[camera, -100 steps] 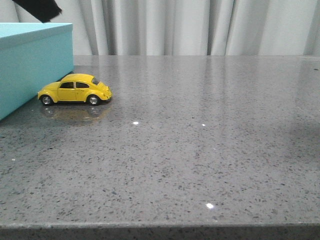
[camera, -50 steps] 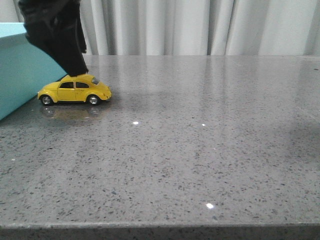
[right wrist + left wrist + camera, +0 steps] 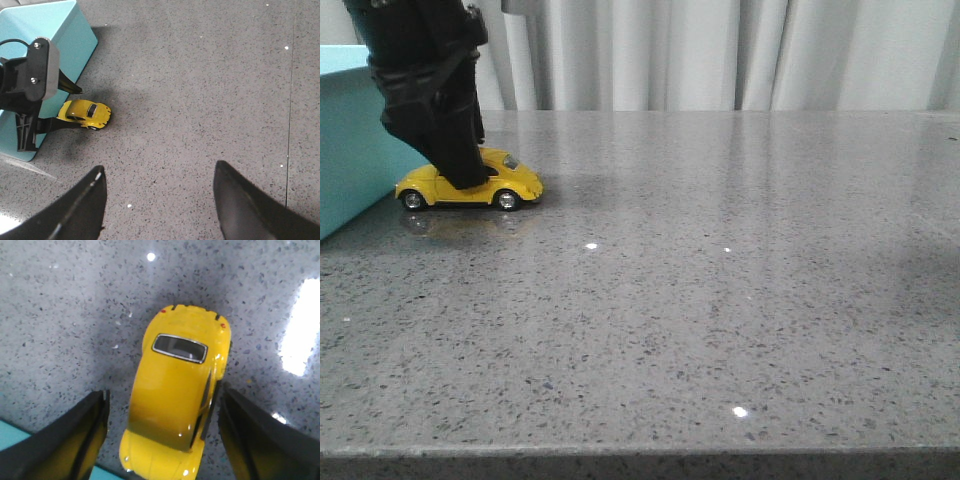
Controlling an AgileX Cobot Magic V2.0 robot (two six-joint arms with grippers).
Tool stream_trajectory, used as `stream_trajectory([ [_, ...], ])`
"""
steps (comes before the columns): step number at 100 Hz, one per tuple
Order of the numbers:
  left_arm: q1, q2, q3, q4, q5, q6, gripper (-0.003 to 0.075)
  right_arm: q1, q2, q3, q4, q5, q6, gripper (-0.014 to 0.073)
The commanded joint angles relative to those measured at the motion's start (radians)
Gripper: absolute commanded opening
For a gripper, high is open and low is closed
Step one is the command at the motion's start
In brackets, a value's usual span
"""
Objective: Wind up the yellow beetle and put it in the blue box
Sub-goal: 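Lower the left gripper and grasp the car across its body, then lift the car with the left gripper and carry it over the box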
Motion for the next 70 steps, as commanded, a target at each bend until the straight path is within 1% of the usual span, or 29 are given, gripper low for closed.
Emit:
stream_trajectory([
  [1,0.002,-0.030,-0.033,-0.011,-0.030,0.001,0.0459,0.002,-0.015,-0.025,0.000,-0.072,-0.013,0.0465],
  [14,0.002,-0.026,-0.033,-0.011,-0.035,0.001,0.0457,0.002,-0.015,-0.025,0.000,-0.074,-0.013,0.0465],
  [19,0.002,-0.026,-0.033,-0.009,-0.035,0.001,0.0444,0.002,-0.015,-0.025,0.000,-0.075,-0.013,0.0465],
  [31,0.002,-0.026,-0.033,-0.009,-0.035,0.001,0.0363,0.002,-0.015,-0.025,0.000,-0.075,-0.013,0.0465],
  [50,0.002,-0.026,-0.033,-0.011,-0.035,0.001,0.0202,0.002,-0.015,-0.025,0.000,-0.077,-0.013,0.0465],
  [62,0.002,-0.028,-0.033,-0.011,-0.035,0.001,0.0133,0.002,-0.015,-0.025,0.000,-0.079,-0.013,0.0465],
  [70,0.000,-0.038,-0.046,-0.016,-0.027,-0.003,0.0115,0.002,-0.015,-0.025,0.000,-0.079,-0.013,0.0465],
])
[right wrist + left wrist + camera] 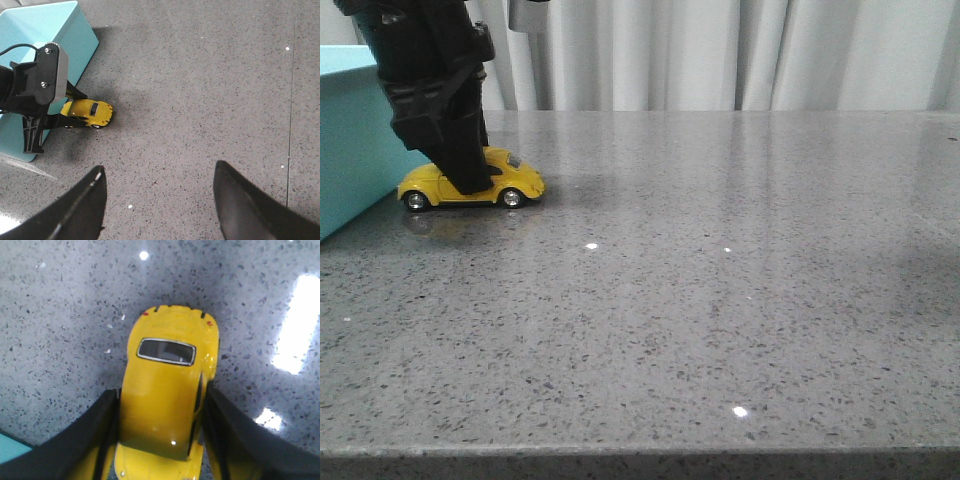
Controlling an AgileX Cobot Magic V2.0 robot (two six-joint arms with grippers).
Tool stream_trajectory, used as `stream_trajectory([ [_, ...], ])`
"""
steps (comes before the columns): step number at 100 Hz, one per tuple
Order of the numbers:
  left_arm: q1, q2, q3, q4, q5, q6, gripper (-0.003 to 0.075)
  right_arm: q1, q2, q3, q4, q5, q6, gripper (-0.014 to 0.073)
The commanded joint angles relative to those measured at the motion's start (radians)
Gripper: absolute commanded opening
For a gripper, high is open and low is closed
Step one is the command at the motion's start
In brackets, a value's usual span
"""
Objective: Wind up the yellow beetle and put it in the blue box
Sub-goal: 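Lift the car with the left gripper and carry it over the box, then lower the car into the box and open the left gripper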
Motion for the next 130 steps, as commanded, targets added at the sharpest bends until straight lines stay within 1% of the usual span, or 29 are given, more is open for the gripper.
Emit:
stream_trajectory([
  [1,0.000,-0.058,-0.047,-0.016,-0.021,-0.005,0.0115,0.002,-0.015,-0.025,0.000,-0.077,-0.013,0.0465],
  [8,0.000,-0.075,-0.078,-0.033,-0.017,-0.028,0.0115,0.002,-0.015,-0.025,0.000,-0.077,-0.013,0.0465],
  [15,0.000,-0.096,-0.120,-0.037,-0.019,-0.092,0.0115,0.002,-0.015,-0.025,0.000,-0.077,-0.013,0.0465],
  [27,0.014,-0.140,-0.206,-0.035,-0.021,-0.270,0.0116,0.002,-0.015,-0.025,0.000,-0.078,-0.013,0.0465],
  [40,0.051,-0.196,-0.269,-0.034,-0.021,-0.418,0.0116,0.002,-0.015,-0.025,0.000,-0.078,-0.013,0.0465],
  [47,0.083,-0.229,-0.283,-0.025,-0.017,-0.509,0.0116,0.002,-0.015,-0.025,0.000,-0.080,-0.013,0.0465],
  [55,0.141,-0.257,-0.283,-0.020,-0.002,-0.659,0.0116,0.002,-0.015,-0.025,0.000,-0.083,-0.013,0.0465],
  [65,0.225,-0.269,-0.283,-0.009,0.052,-0.774,0.0116,0.002,-0.015,-0.025,0.000,-0.085,-0.013,0.0465],
  [80,0.352,-0.254,-0.278,-0.009,0.143,-0.795,0.0116,0.002,-0.015,-0.025,0.001,-0.085,-0.013,0.0465],
  [88,0.406,-0.234,-0.274,-0.009,0.183,-0.822,0.0116,0.002,-0.015,-0.025,0.001,-0.085,-0.013,0.0465],
  [97,0.456,-0.198,-0.274,-0.015,0.203,-0.822,0.0116,0.002,-0.015,-0.025,0.002,-0.092,-0.013,0.0465],
  [108,0.492,-0.146,-0.273,-0.015,0.215,-0.822,0.0116,0.002,-0.015,-0.025,0.002,-0.102,-0.013,0.0465],
  [116,0.501,-0.106,-0.273,-0.011,0.238,-0.822,0.0116,0.002,-0.015,-0.025,0.002,-0.107,-0.013,0.0465],
  [130,0.508,-0.035,-0.273,-0.011,0.235,-0.822,0.0116,0.002,-0.015,-0.025,0.002,-0.107,-0.013,0.0465],
])
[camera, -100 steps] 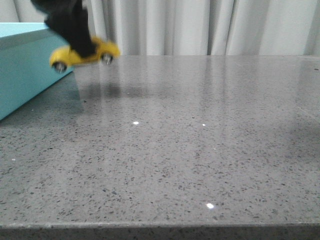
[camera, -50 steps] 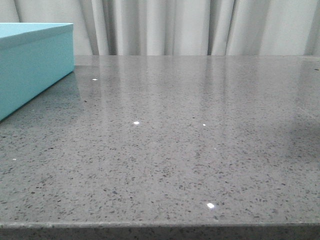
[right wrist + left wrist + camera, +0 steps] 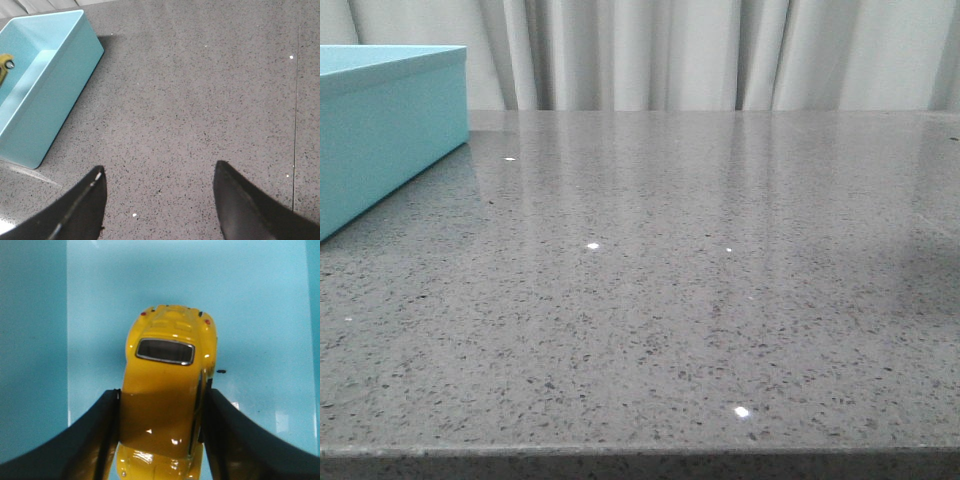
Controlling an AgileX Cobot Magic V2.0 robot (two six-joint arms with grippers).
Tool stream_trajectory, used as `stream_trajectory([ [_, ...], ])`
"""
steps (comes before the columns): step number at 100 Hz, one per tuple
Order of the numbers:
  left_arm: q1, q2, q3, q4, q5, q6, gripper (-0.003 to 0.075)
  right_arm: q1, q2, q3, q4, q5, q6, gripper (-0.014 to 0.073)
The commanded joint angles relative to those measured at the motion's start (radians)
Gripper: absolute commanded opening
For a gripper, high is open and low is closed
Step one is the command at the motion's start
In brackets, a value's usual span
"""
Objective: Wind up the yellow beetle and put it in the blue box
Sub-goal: 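Lower the car into the box and open the left gripper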
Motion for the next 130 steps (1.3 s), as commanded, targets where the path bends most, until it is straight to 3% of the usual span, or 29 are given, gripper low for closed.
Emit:
stream_trajectory([
  [1,0.003,-0.003,-0.024,-0.006,-0.033,-0.010,0.0116,0.002,-0.015,-0.025,-0.002,-0.076,-0.013,0.0465],
  [22,0.003,0.064,-0.024,-0.019,-0.032,-0.010,0.0141,0.002,-0.015,-0.025,0.000,-0.075,-0.013,0.0465],
  [42,0.003,0.073,-0.024,-0.053,-0.040,-0.010,0.0383,0.002,-0.015,-0.025,0.006,-0.076,-0.013,0.0465],
  [50,0.003,0.073,-0.024,-0.058,-0.037,-0.010,0.0421,0.002,-0.015,-0.025,0.006,-0.076,-0.013,0.0465],
  [86,0.008,0.025,-0.024,-0.073,-0.058,-0.010,0.0421,0.002,-0.017,-0.025,0.004,-0.074,-0.013,0.0465],
  [102,0.008,-0.073,-0.012,-0.107,-0.124,0.021,0.0419,0.002,-0.038,-0.025,-0.075,-0.050,-0.013,0.0465],
  [115,0.008,-0.197,0.062,-0.133,-0.243,0.053,0.0349,0.002,-0.073,-0.025,-0.153,-0.046,-0.013,0.0462],
  [121,0.008,-0.264,0.118,-0.153,-0.286,0.053,0.0296,0.002,-0.095,-0.025,-0.190,-0.046,-0.013,0.0420],
  [130,0.008,-0.361,0.215,-0.159,-0.348,0.055,0.0222,0.002,-0.124,-0.025,-0.218,-0.042,-0.013,0.0279],
])
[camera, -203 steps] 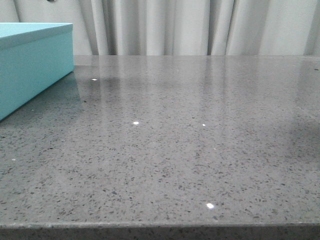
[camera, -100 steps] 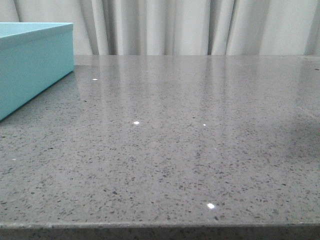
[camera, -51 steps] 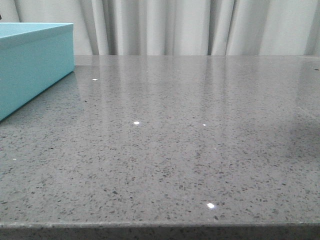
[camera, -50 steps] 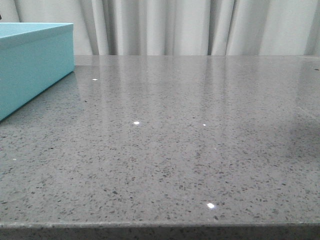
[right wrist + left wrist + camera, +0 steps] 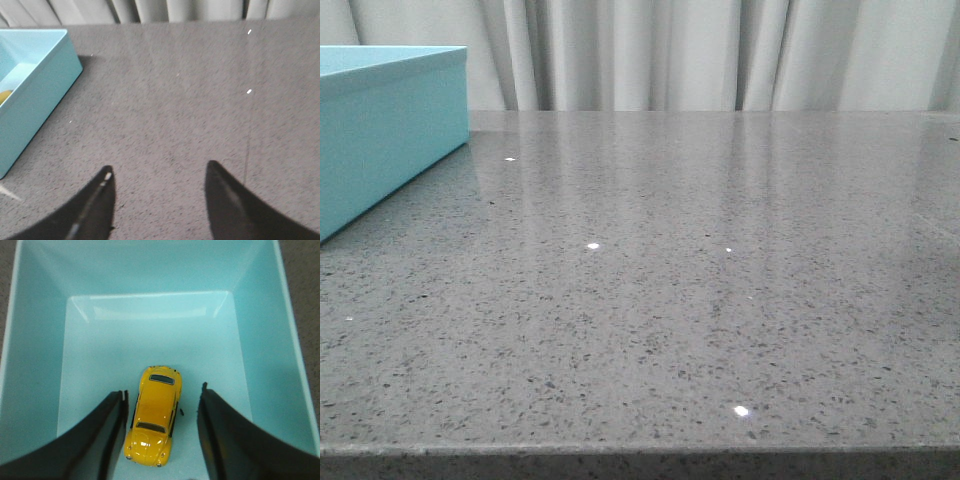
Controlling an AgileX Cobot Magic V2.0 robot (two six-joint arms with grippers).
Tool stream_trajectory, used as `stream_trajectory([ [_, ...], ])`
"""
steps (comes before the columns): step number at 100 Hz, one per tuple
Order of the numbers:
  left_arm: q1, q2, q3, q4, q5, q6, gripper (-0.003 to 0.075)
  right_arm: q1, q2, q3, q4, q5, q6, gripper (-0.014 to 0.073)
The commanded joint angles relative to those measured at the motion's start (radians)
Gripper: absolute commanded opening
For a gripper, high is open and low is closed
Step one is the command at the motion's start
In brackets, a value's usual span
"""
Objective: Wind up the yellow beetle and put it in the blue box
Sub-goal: 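Lower the car into the box and open the left gripper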
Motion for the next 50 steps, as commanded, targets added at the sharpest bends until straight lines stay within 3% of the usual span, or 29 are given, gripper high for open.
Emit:
stream_trajectory([
  [1,0.001,-0.125,0.059,-0.028,-0.114,0.005,0.0209,0.002,-0.034,-0.025,-0.051,-0.062,-0.012,0.0254],
  [22,0.001,-0.361,0.319,-0.052,-0.255,0.005,0.0031,0.002,-0.086,-0.021,-0.064,-0.058,-0.012,-0.0071],
  [30,0.001,-0.450,0.407,-0.052,-0.292,0.005,-0.0020,0.002,-0.108,-0.008,-0.087,-0.058,-0.012,-0.0066],
  [50,0.001,-0.667,0.592,-0.057,-0.404,0.005,-0.0020,0.002,-0.182,0.095,-0.154,-0.135,-0.012,-0.0068],
])
